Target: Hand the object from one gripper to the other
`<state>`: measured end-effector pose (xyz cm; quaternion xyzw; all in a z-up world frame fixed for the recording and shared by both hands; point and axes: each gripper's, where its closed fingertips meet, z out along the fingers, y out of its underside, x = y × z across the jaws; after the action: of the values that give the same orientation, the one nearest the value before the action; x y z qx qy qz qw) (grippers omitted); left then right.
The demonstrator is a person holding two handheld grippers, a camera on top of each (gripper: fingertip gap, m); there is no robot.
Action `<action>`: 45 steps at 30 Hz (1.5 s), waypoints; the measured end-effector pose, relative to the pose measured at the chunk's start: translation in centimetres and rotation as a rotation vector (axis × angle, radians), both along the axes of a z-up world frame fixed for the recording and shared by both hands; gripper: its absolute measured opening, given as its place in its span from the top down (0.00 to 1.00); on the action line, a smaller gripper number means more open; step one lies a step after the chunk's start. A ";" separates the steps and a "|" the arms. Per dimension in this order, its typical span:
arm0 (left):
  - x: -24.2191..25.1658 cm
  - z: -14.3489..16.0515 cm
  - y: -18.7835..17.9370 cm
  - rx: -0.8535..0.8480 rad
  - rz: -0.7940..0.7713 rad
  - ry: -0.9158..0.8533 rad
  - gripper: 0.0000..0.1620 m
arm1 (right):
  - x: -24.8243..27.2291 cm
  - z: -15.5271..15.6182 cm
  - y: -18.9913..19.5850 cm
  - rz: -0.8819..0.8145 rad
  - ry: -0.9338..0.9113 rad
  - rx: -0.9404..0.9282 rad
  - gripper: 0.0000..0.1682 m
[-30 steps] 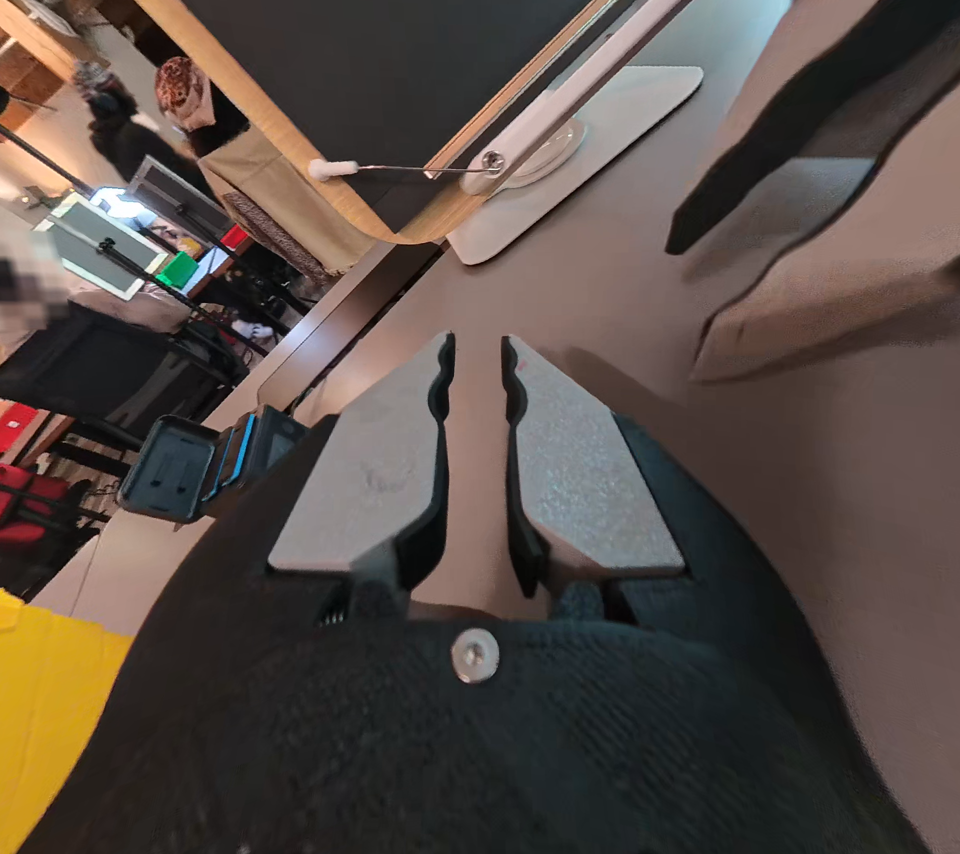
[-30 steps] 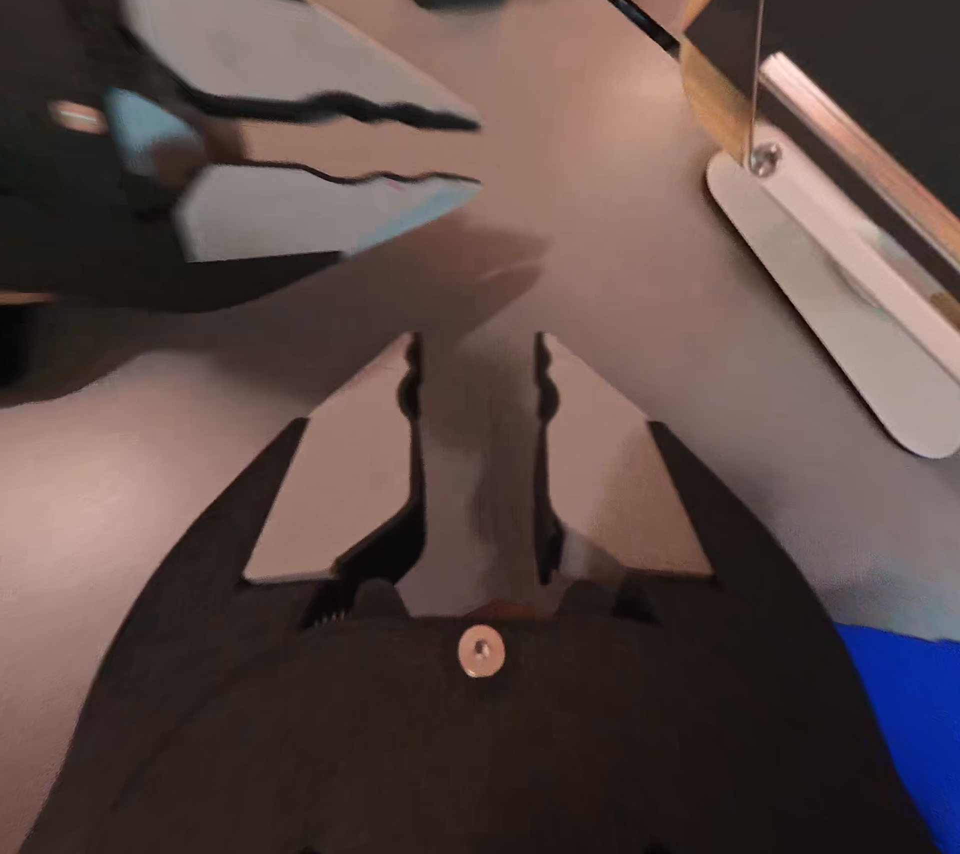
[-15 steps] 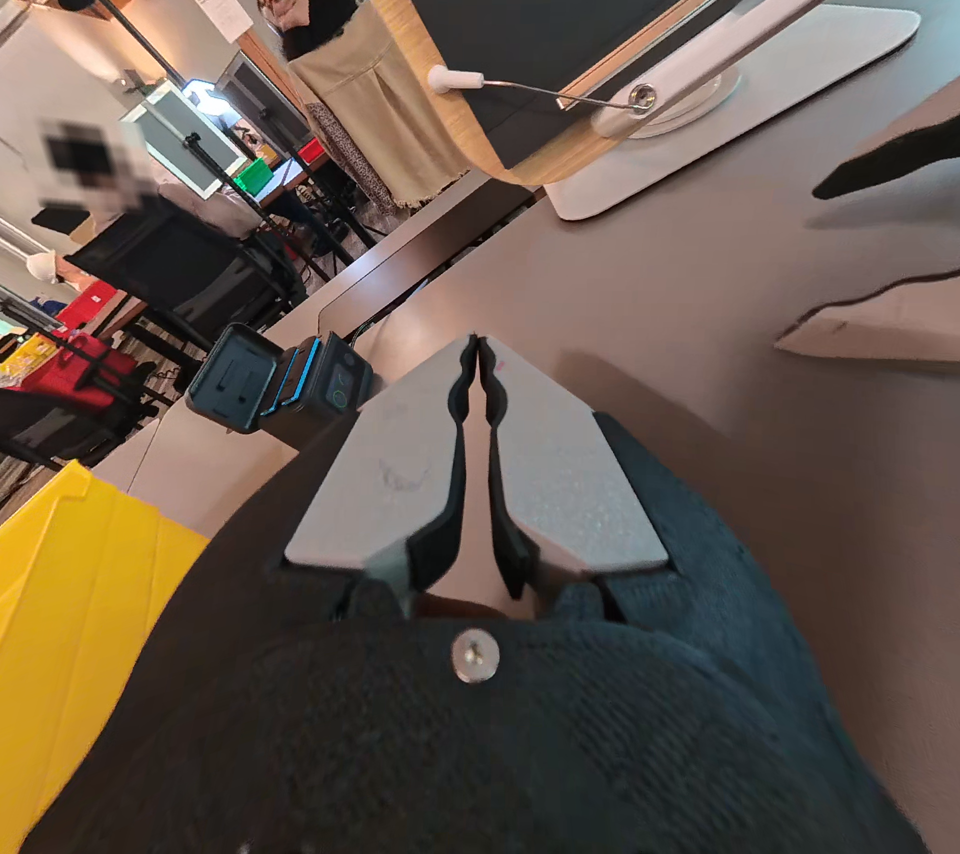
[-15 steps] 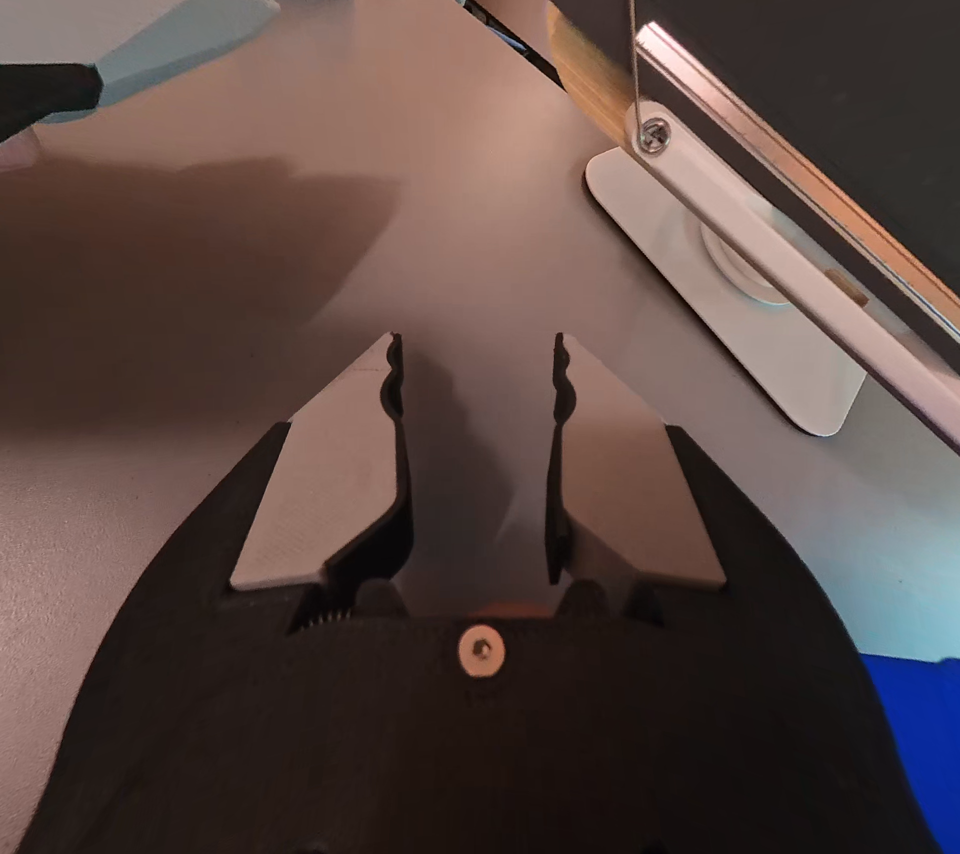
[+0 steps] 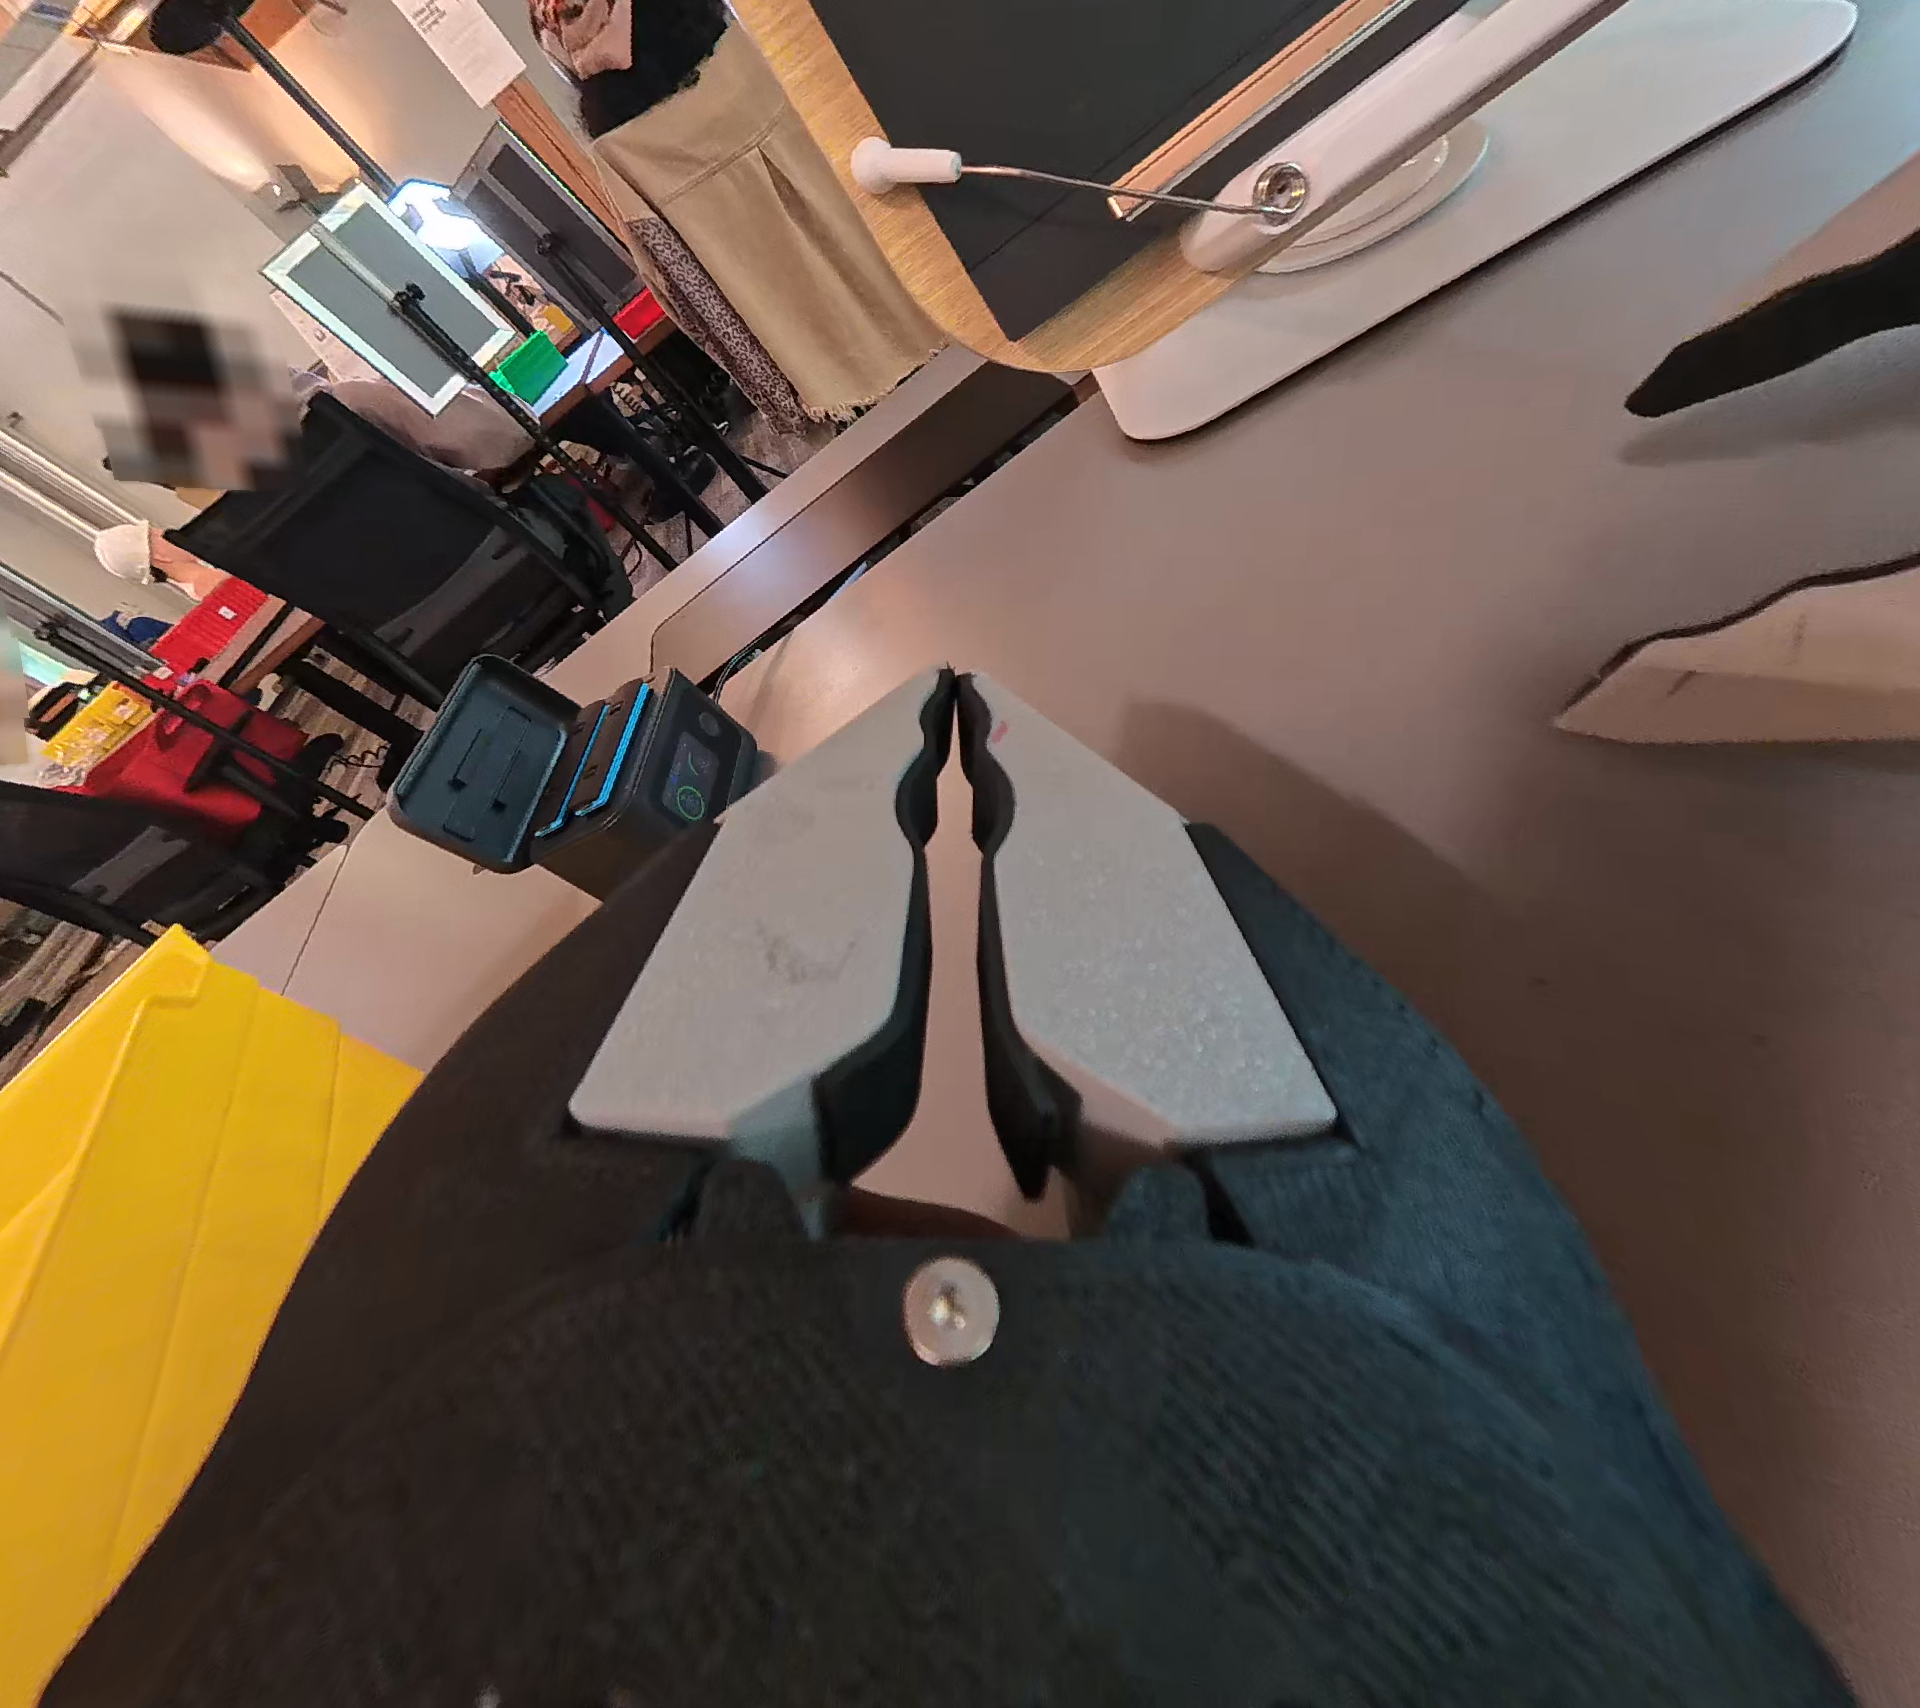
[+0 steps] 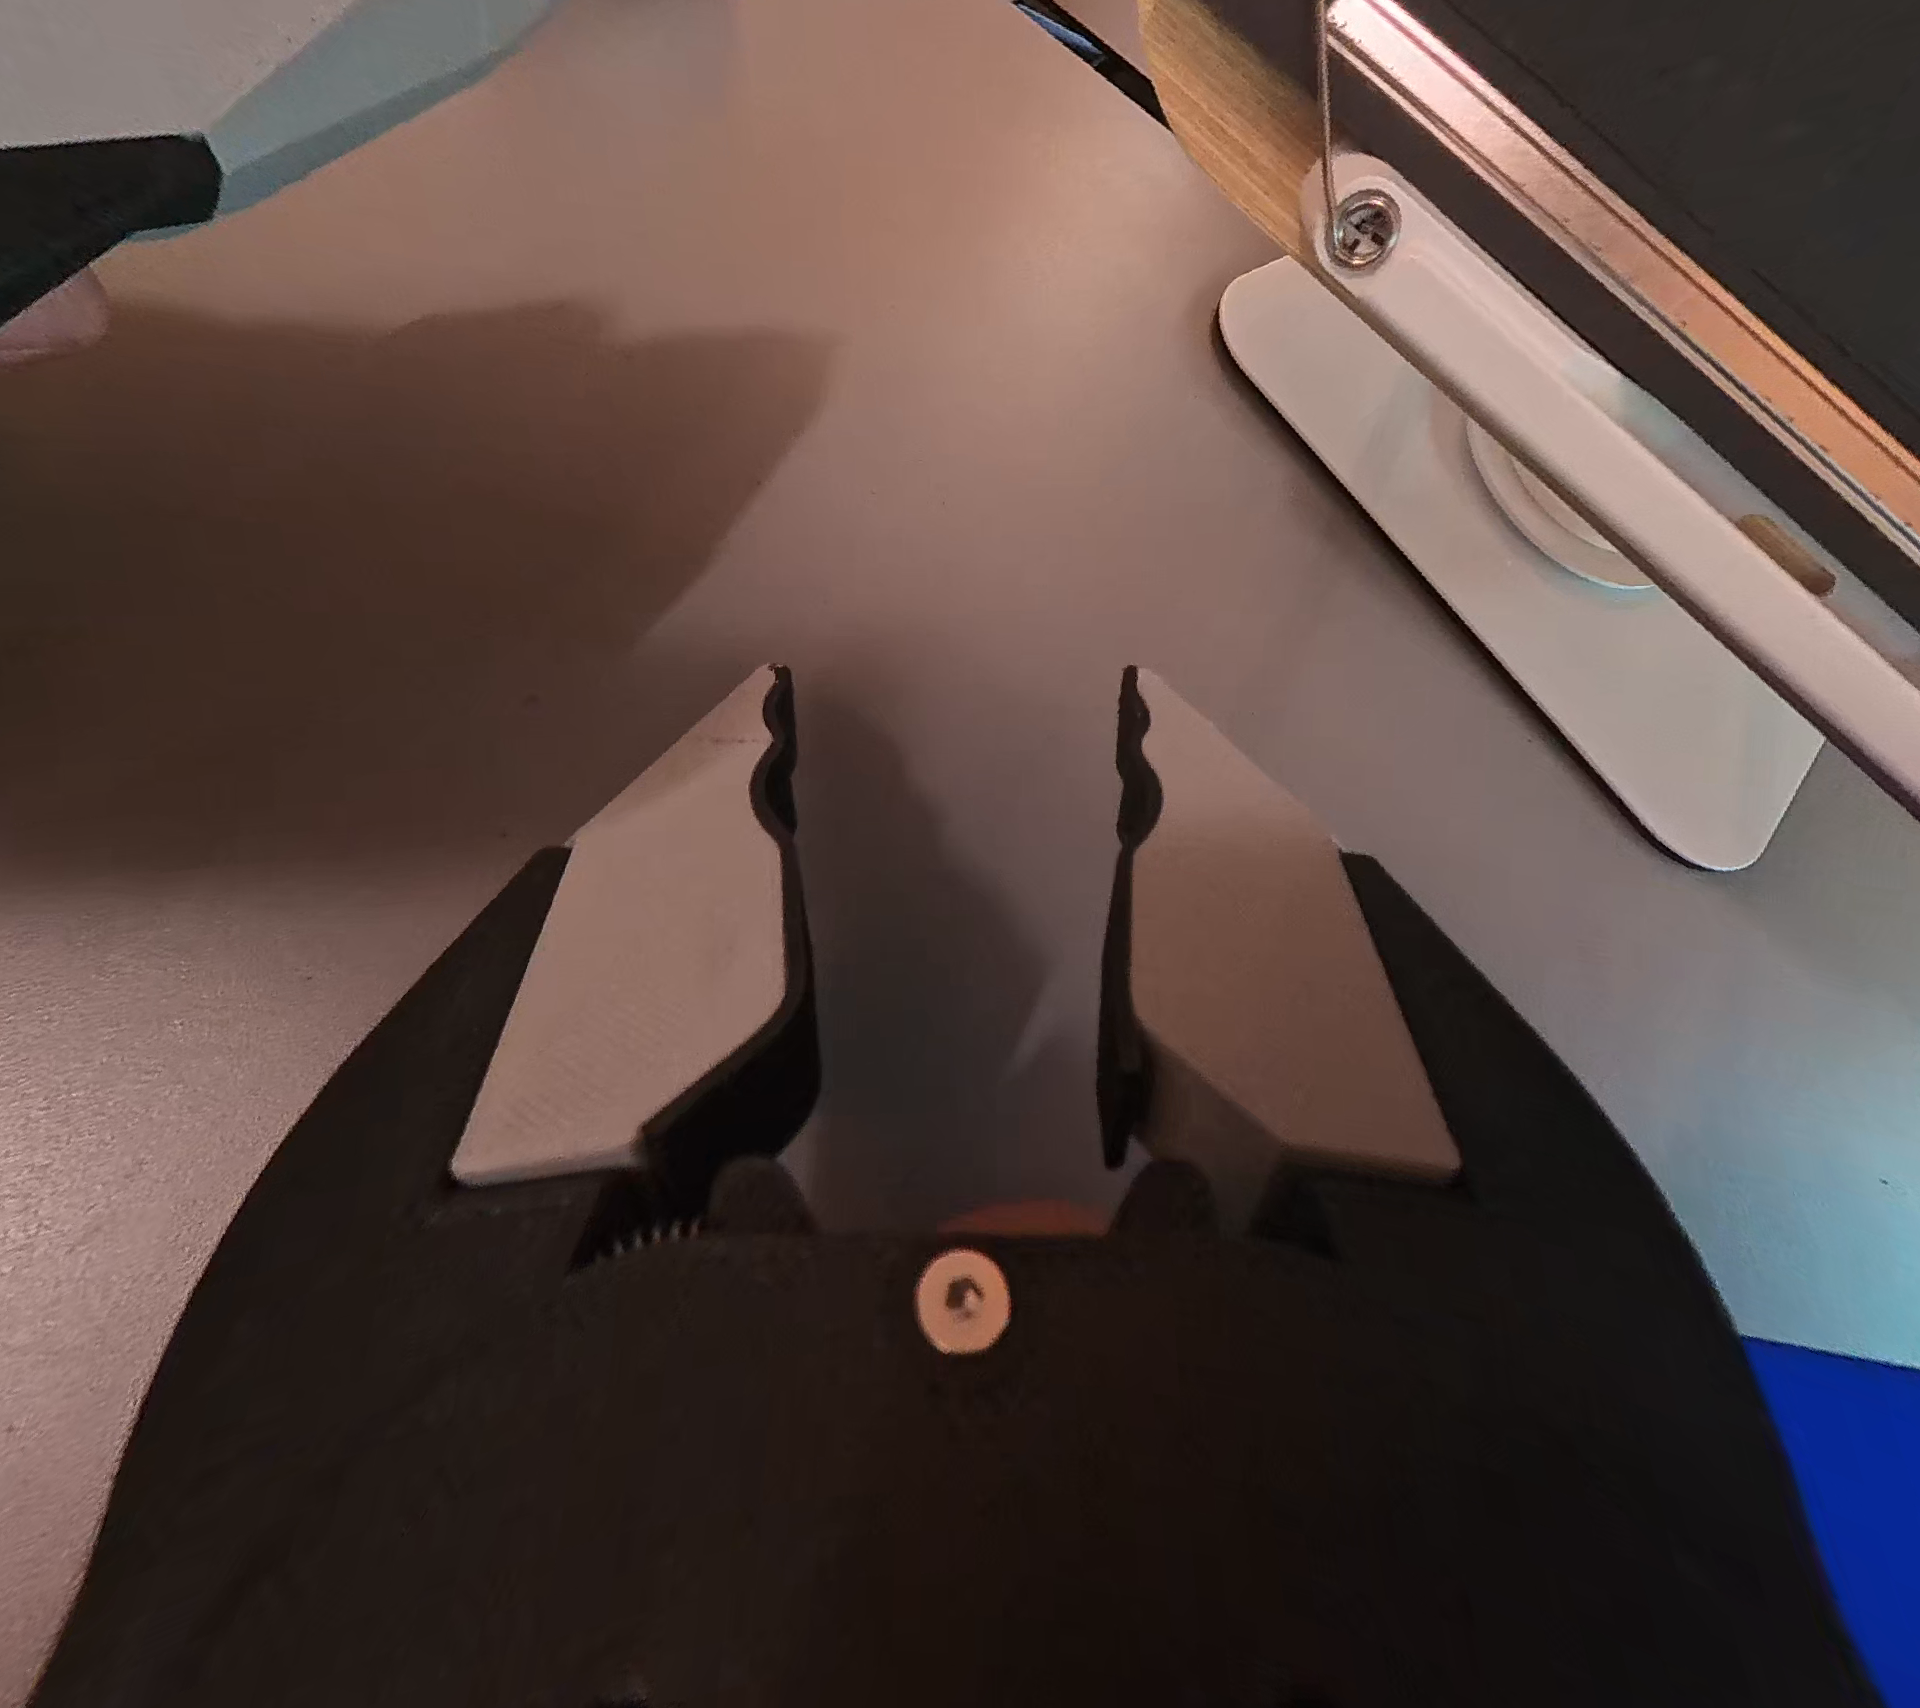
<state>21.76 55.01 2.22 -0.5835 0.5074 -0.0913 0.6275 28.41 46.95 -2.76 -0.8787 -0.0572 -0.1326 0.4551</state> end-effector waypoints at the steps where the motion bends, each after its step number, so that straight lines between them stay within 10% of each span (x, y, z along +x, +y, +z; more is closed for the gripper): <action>1: 0.0 0.0 0.0 0.002 0.000 0.001 1.00 | 0.0 -0.1 0.0 0.000 -0.006 -0.004 0.65; 23: 0.0 0.0 -0.1 0.000 -0.005 0.006 0.98 | -0.3 -0.6 0.1 0.020 -0.016 -0.035 0.65; 37: 0.5 3.4 -4.7 -0.028 -0.144 -0.036 0.80 | -0.5 -0.6 0.4 0.038 0.001 -0.036 0.65; 45: -2.4 2.1 -12.2 -0.362 -0.474 0.058 0.84 | -0.7 -0.7 0.5 0.062 0.085 -0.041 0.65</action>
<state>19.34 42.76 4.33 -0.5535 0.6228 -0.3074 0.4597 27.70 47.43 -3.45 -0.8903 -0.0680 -0.0800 0.4430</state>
